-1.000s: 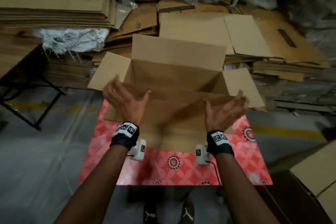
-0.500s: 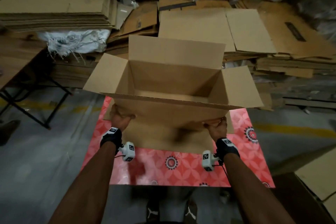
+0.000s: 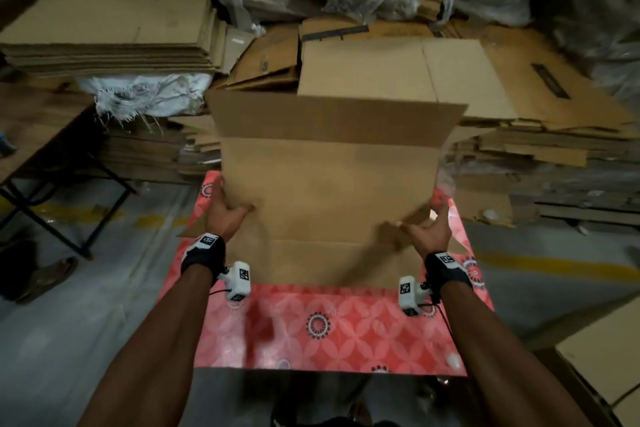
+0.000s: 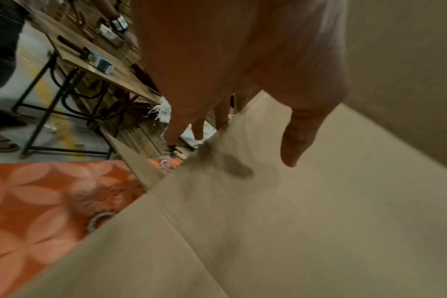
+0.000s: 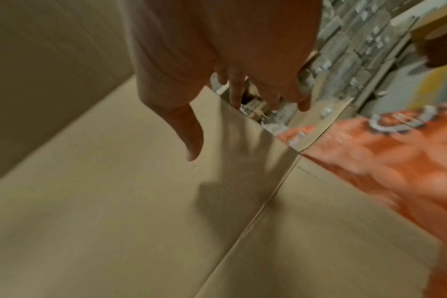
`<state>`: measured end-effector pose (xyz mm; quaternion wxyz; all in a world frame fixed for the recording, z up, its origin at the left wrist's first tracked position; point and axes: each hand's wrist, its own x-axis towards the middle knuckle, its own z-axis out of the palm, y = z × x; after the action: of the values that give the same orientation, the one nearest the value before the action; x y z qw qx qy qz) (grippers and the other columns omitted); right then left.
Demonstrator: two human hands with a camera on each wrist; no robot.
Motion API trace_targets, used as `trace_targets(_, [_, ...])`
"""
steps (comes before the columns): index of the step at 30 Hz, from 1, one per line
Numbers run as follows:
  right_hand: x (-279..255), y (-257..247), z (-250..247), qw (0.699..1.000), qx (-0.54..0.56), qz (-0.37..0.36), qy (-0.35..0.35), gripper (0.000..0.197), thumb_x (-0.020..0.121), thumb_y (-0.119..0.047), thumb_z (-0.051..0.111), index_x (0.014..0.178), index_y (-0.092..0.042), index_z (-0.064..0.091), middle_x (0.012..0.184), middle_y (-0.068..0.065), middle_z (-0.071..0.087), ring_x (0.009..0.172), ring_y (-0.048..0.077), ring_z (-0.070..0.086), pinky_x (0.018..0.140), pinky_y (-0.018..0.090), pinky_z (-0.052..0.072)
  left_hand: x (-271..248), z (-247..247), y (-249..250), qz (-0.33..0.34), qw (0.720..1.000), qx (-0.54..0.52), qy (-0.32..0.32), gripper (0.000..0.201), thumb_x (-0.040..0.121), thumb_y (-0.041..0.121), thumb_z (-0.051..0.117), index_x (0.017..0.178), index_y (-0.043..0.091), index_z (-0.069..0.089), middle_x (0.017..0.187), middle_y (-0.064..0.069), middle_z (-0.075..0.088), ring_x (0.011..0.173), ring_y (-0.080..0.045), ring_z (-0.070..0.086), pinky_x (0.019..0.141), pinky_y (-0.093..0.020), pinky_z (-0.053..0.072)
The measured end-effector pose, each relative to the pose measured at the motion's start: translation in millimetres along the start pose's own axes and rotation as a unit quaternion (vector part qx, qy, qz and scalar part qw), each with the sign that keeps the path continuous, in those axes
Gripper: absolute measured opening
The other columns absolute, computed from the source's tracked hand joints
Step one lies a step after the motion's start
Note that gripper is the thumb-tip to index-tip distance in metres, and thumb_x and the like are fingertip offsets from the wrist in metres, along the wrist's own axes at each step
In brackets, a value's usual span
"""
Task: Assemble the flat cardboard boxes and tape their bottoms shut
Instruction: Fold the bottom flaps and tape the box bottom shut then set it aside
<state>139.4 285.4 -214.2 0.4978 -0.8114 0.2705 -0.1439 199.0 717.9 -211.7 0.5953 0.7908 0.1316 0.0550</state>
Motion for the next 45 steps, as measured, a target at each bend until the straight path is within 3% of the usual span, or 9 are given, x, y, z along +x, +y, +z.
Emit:
trace_targets(3, [23.8, -30.5, -11.8, 0.999, 0.005, -0.032, -0.007, 0.107, 0.065, -0.011, 0.092, 0.155, -0.025, 0.036, 0.147, 0.007, 0.054, 0.125, 0.020, 0.056, 0.101, 0.022, 0.040, 11.8, 0.1, 29.8, 0.029, 0.999, 0.026, 0.018, 0.094, 0.075, 0.005, 0.086, 0.154, 0.012, 0.034, 0.147, -0.003, 0.050, 0.131, -0.021, 0.054, 0.113, -0.035, 0.041])
trace_targets(11, [44.6, -50.1, -20.6, 0.996, -0.082, -0.020, -0.019, 0.099, 0.056, -0.036, 0.093, 0.145, -0.034, 0.049, 0.148, 0.011, 0.048, 0.137, 0.041, 0.042, 0.111, 0.054, 0.043, 21.7, 6.0, 77.4, -0.023, 0.996, 0.072, -0.045, 0.072, 0.077, 0.010, 0.083, 0.142, 0.015, 0.054, 0.141, -0.006, 0.056, 0.119, -0.022, 0.055, 0.097, -0.029, 0.041])
trace_targets(17, [35.9, -30.5, -14.4, 0.986, -0.149, 0.003, -0.070, 0.105, 0.041, -0.046, 0.089, 0.139, -0.027, 0.057, 0.136, 0.013, 0.059, 0.124, 0.038, 0.055, 0.105, 0.046, 0.047, 10.9, 11.3, 59.7, -0.070, 0.981, 0.163, -0.073, 0.070, 0.069, 0.018, 0.086, 0.133, 0.011, 0.061, 0.132, -0.009, 0.057, 0.124, -0.031, 0.056, 0.101, -0.034, 0.045])
trace_targets(22, [24.2, -19.2, -17.2, 0.975, -0.206, -0.010, -0.082, 0.089, 0.063, -0.042, 0.093, 0.141, -0.026, 0.055, 0.147, 0.011, 0.039, 0.130, 0.042, 0.045, 0.110, 0.048, 0.042, 5.0, 22.9, 42.3, -0.059, 0.978, 0.172, -0.101, 0.081, 0.072, 0.000, 0.084, 0.146, 0.006, 0.050, 0.139, -0.015, 0.057, 0.126, -0.030, 0.055, 0.099, -0.028, 0.044])
trace_targets(25, [20.3, -18.9, -18.9, 0.973, -0.210, -0.027, -0.088, 0.088, 0.065, -0.044, 0.094, 0.142, -0.025, 0.055, 0.150, 0.010, 0.037, 0.134, 0.039, 0.042, 0.113, 0.049, 0.041, 4.6, 20.7, 41.0, -0.057, 0.972, 0.203, -0.107, 0.090, 0.070, 0.007, 0.085, 0.150, 0.010, 0.046, 0.150, -0.016, 0.045, 0.137, -0.030, 0.046, 0.099, -0.024, 0.038])
trace_targets(29, [12.1, -17.0, -19.5, 0.965, -0.242, -0.054, -0.081, 0.088, 0.068, -0.053, 0.089, 0.144, -0.027, 0.053, 0.156, 0.009, 0.033, 0.141, 0.040, 0.036, 0.117, 0.053, 0.036, 2.2, 13.5, 33.4, -0.032, 0.931, 0.334, -0.143, 0.125, 0.046, 0.045, 0.076, 0.160, 0.026, 0.030, 0.167, -0.017, 0.006, 0.154, -0.035, 0.014, 0.123, -0.041, 0.026])
trace_targets(35, [-13.8, -32.8, -8.8, 0.950, -0.269, -0.139, -0.076, 0.058, 0.080, -0.037, 0.082, 0.134, -0.026, 0.063, 0.157, 0.015, 0.036, 0.148, 0.035, 0.022, 0.123, 0.057, 0.019, -25.6, 22.6, 31.3, 0.021, 0.878, 0.438, -0.193, 0.114, 0.072, 0.062, 0.077, 0.163, 0.033, 0.015, 0.170, -0.013, -0.014, 0.156, -0.032, -0.015, 0.125, -0.058, -0.002])
trace_targets(40, [-61.6, -39.9, 15.9, 0.907, -0.281, -0.273, -0.158, 0.050, 0.081, -0.042, 0.074, 0.128, -0.026, 0.065, 0.150, 0.011, 0.047, 0.141, 0.031, 0.032, 0.118, 0.049, 0.025, -94.0, 49.9, 32.3, 0.128, 0.774, 0.539, -0.307, 0.154, 0.046, 0.092, 0.069, 0.160, 0.036, -0.017, 0.164, -0.010, -0.032, 0.152, -0.031, -0.030, 0.119, -0.064, -0.014])
trace_targets(45, [-101.1, -29.8, 42.3, 0.867, -0.318, -0.320, -0.210, 0.072, 0.081, -0.067, 0.051, 0.141, -0.028, 0.052, 0.152, 0.010, 0.044, 0.140, 0.031, 0.035, 0.115, 0.049, 0.027, -132.4, 63.3, 16.3, 0.219, 0.696, 0.608, -0.312, 0.167, 0.043, 0.082, 0.079, 0.153, 0.027, -0.034, 0.160, -0.018, -0.038, 0.149, -0.038, -0.032, 0.117, -0.068, -0.013])
